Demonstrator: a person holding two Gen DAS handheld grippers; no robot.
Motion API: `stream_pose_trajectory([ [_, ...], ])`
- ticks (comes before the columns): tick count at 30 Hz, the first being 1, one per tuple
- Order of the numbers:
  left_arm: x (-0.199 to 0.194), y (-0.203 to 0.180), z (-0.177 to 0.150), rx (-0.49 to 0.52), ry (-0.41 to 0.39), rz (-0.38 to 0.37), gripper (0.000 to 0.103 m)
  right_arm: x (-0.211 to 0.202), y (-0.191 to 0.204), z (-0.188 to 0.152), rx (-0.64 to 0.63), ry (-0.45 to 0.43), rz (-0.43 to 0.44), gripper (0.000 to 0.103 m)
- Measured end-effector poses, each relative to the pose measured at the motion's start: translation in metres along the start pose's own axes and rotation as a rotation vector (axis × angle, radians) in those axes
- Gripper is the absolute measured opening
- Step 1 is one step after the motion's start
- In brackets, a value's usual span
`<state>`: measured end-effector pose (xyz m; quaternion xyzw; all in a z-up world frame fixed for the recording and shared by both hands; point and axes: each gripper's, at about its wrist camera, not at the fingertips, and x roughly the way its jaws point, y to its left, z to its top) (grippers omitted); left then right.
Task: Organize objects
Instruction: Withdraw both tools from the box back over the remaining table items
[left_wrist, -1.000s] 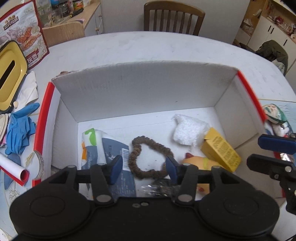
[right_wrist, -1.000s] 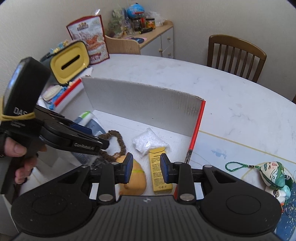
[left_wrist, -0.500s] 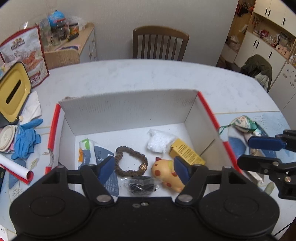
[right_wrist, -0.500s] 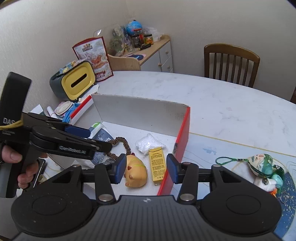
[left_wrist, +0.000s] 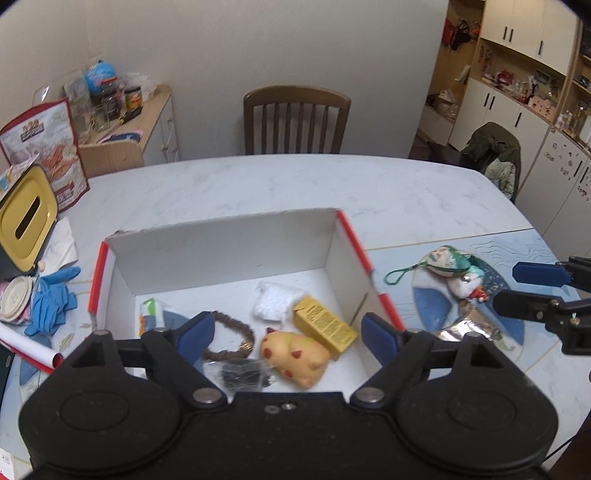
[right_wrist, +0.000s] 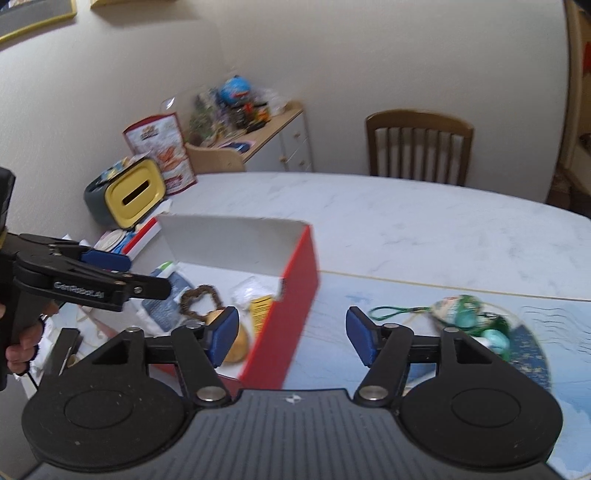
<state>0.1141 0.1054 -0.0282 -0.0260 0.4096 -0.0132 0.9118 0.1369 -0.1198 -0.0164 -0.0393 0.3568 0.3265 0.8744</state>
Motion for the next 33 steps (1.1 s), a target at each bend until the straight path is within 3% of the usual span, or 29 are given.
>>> stream_pose_trajectory([
  [9, -0.003, -0.041, -0.003, 0.059, -0.035, -0.039, 0.102, -0.035, -0.048, -0.021, 0.086, -0.042, -0.090, 0.073],
  [13, 0.001, -0.064, -0.003, 0.101, -0.041, -0.065, 0.102, -0.046, -0.065, -0.036, 0.104, -0.042, -0.122, 0.078],
  [24, 0.026, -0.129, -0.010, 0.203, -0.016, -0.171, 0.102, -0.049, -0.091, -0.085, 0.086, 0.048, -0.152, 0.082],
  [33, 0.063, -0.176, -0.018, 0.273, 0.059, -0.229, 0.102, -0.036, -0.106, -0.114, 0.074, 0.123, -0.152, 0.082],
])
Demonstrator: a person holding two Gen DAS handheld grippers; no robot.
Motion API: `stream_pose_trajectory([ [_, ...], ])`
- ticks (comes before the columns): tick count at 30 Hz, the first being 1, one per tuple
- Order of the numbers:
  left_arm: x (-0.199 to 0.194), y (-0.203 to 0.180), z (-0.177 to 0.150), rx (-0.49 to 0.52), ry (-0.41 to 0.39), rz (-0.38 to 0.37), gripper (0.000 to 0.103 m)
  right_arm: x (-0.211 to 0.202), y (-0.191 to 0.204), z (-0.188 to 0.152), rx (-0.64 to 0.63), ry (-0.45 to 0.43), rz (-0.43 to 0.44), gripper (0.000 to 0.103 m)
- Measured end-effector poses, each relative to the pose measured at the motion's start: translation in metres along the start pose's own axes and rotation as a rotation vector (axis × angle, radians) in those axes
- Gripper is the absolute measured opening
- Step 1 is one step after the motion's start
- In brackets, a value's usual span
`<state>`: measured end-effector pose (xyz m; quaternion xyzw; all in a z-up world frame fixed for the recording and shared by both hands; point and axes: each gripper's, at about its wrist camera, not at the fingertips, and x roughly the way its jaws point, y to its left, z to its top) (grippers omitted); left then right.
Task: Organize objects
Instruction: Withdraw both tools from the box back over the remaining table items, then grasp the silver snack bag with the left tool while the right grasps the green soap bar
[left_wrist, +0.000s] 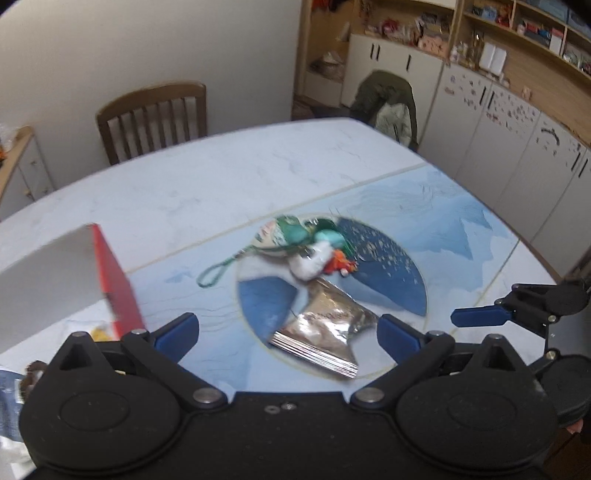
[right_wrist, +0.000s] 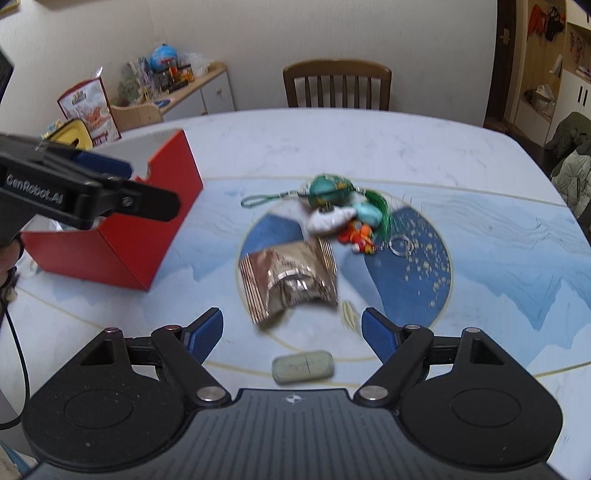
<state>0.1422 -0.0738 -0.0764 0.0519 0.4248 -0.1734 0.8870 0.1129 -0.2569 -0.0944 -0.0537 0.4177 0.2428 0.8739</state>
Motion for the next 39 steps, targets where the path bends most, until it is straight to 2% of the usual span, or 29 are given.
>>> stream_pose_trajectory([
  [5, 0.028, -0.009, 0.000, 0.004, 0.045, -0.031, 0.102, 0.011, -0.006, -0.011, -0.006, 0.041, 0.010, 0.082],
  [12, 0.059, -0.019, -0.001, 0.100, 0.085, -0.045, 0.102, 0.024, -0.010, -0.022, -0.047, 0.082, 0.032, 0.082],
  [21, 0.095, -0.030, -0.001, 0.159, 0.147, -0.048, 0.102, 0.037, -0.006, -0.027, -0.101, 0.105, 0.051, 0.082],
  [30, 0.121, -0.026, -0.004, 0.152, 0.189, -0.037, 0.102, 0.048, -0.001, -0.025, -0.133, 0.117, 0.052, 0.082],
  [39, 0.129, -0.022, -0.006, 0.133, 0.198, -0.041, 0.086, 0.057, -0.002, -0.024, -0.138, 0.128, 0.043, 0.078],
])
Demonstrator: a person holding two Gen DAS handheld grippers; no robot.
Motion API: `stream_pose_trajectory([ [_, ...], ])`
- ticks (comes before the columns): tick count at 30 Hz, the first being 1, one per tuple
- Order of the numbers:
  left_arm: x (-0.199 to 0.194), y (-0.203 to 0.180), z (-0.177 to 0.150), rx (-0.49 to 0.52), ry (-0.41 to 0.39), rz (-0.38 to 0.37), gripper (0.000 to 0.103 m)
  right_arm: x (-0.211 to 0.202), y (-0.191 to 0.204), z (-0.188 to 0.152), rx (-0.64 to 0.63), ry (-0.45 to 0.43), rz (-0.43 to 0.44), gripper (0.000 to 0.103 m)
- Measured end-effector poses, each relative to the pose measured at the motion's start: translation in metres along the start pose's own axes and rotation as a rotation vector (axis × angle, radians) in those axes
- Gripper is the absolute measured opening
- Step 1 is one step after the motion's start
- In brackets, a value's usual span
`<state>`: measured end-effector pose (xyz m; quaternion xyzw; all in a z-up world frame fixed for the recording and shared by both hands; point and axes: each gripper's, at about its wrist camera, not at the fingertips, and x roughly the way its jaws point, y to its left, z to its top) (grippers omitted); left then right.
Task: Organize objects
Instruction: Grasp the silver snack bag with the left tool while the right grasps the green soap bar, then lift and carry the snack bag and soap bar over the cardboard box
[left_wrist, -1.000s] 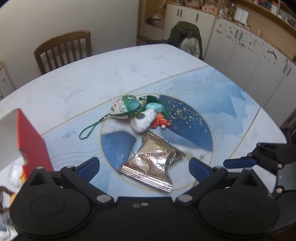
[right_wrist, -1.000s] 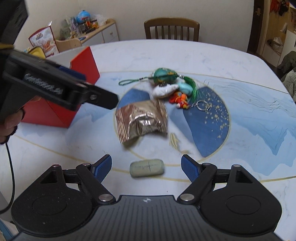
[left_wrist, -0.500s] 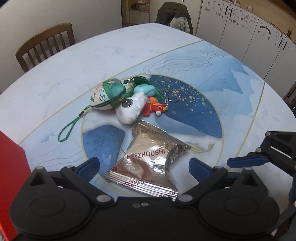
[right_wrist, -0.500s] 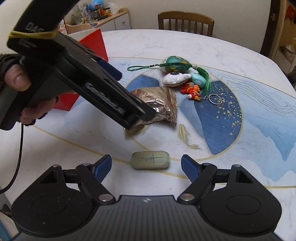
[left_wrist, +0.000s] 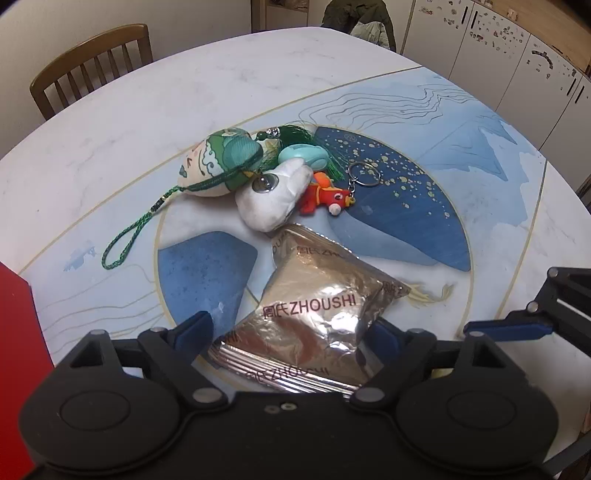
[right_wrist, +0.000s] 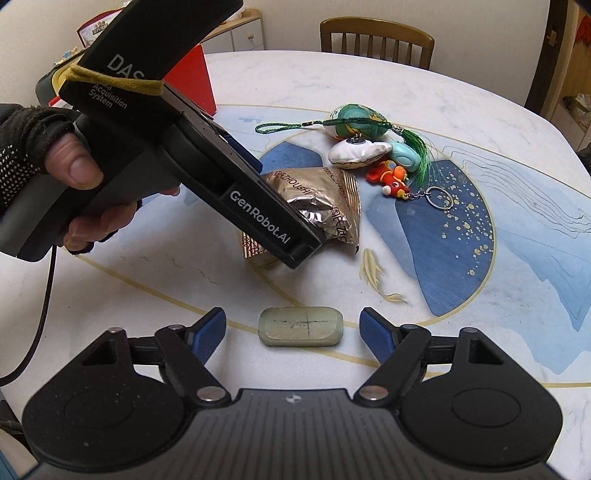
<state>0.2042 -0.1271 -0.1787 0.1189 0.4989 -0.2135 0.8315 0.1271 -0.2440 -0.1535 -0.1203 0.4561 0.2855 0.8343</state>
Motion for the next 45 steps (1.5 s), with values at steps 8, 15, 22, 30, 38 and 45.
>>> stream_pose_trajectory([
  [8, -0.002, -0.004, 0.002, -0.005, -0.015, -0.017, 0.071, 0.005, -0.004, -0.001, 0.012, 0.024, 0.003, 0.064],
  [15, -0.011, -0.003, -0.002, -0.025, -0.032, -0.017, 0.058, 0.005, -0.005, -0.002, 0.014, 0.025, -0.006, 0.051],
  [22, -0.031, 0.003, -0.006, -0.075, -0.055, -0.022, 0.055, 0.001, -0.006, -0.003, 0.015, 0.025, -0.011, 0.050],
  [30, -0.067, 0.009, -0.009, -0.123, -0.105, -0.021, 0.055, -0.011, -0.008, 0.001, 0.052, -0.008, -0.008, 0.050],
  [38, -0.107, 0.020, -0.018, -0.178, -0.143, 0.000, 0.055, -0.039, -0.002, 0.019, 0.082, -0.089, 0.013, 0.050],
  [45, -0.143, 0.039, -0.029, -0.240, -0.175, 0.057, 0.055, -0.061, 0.010, 0.043, 0.082, -0.152, 0.032, 0.050],
])
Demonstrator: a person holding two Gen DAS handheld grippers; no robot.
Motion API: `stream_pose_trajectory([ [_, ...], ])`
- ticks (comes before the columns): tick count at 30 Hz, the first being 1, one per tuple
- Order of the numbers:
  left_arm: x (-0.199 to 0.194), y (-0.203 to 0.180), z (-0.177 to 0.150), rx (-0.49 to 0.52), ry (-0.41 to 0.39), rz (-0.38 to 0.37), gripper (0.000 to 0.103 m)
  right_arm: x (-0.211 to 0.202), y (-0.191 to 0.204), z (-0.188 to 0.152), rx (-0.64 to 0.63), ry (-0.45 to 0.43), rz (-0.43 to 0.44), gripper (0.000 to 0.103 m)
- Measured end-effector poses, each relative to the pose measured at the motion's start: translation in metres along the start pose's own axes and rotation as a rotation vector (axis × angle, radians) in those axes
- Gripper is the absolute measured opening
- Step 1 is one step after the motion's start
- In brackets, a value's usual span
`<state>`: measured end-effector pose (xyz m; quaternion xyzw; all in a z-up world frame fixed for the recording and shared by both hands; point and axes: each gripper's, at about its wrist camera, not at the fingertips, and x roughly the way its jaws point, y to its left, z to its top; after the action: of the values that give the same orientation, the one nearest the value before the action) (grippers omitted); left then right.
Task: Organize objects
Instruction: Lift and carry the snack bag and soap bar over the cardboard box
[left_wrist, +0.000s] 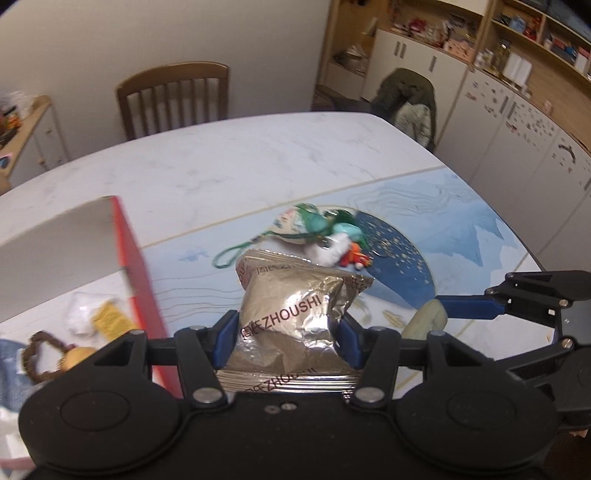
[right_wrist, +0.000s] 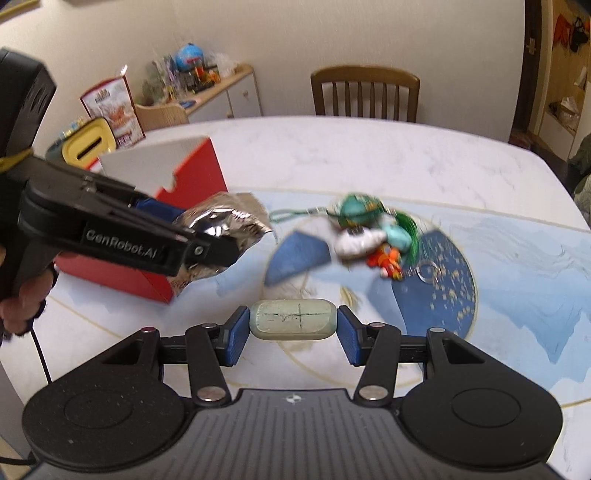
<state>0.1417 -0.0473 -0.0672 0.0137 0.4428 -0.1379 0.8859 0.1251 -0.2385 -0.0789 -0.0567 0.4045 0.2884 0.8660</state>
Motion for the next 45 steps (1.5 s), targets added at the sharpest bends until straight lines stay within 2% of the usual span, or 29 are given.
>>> stream_pose_trajectory([
  [14, -0.051, 0.064, -0.013, -0.141, -0.041, 0.083, 0.055, -0.001, 0.052, 0.035, -0.072, -0.033, 0.061, 0.050],
  [24, -0.068, 0.112, -0.022, -0.217, -0.058, 0.166, 0.055, 0.010, 0.093, 0.056, -0.135, -0.048, 0.091, 0.050],
  [35, -0.073, 0.163, -0.025, -0.257, -0.058, 0.255, 0.055, 0.028, 0.139, 0.076, -0.181, -0.057, 0.144, 0.050],
  [45, -0.053, 0.210, -0.025, -0.341, -0.007, 0.293, 0.055, 0.066, 0.179, 0.098, -0.201, -0.024, 0.157, 0.050],
])
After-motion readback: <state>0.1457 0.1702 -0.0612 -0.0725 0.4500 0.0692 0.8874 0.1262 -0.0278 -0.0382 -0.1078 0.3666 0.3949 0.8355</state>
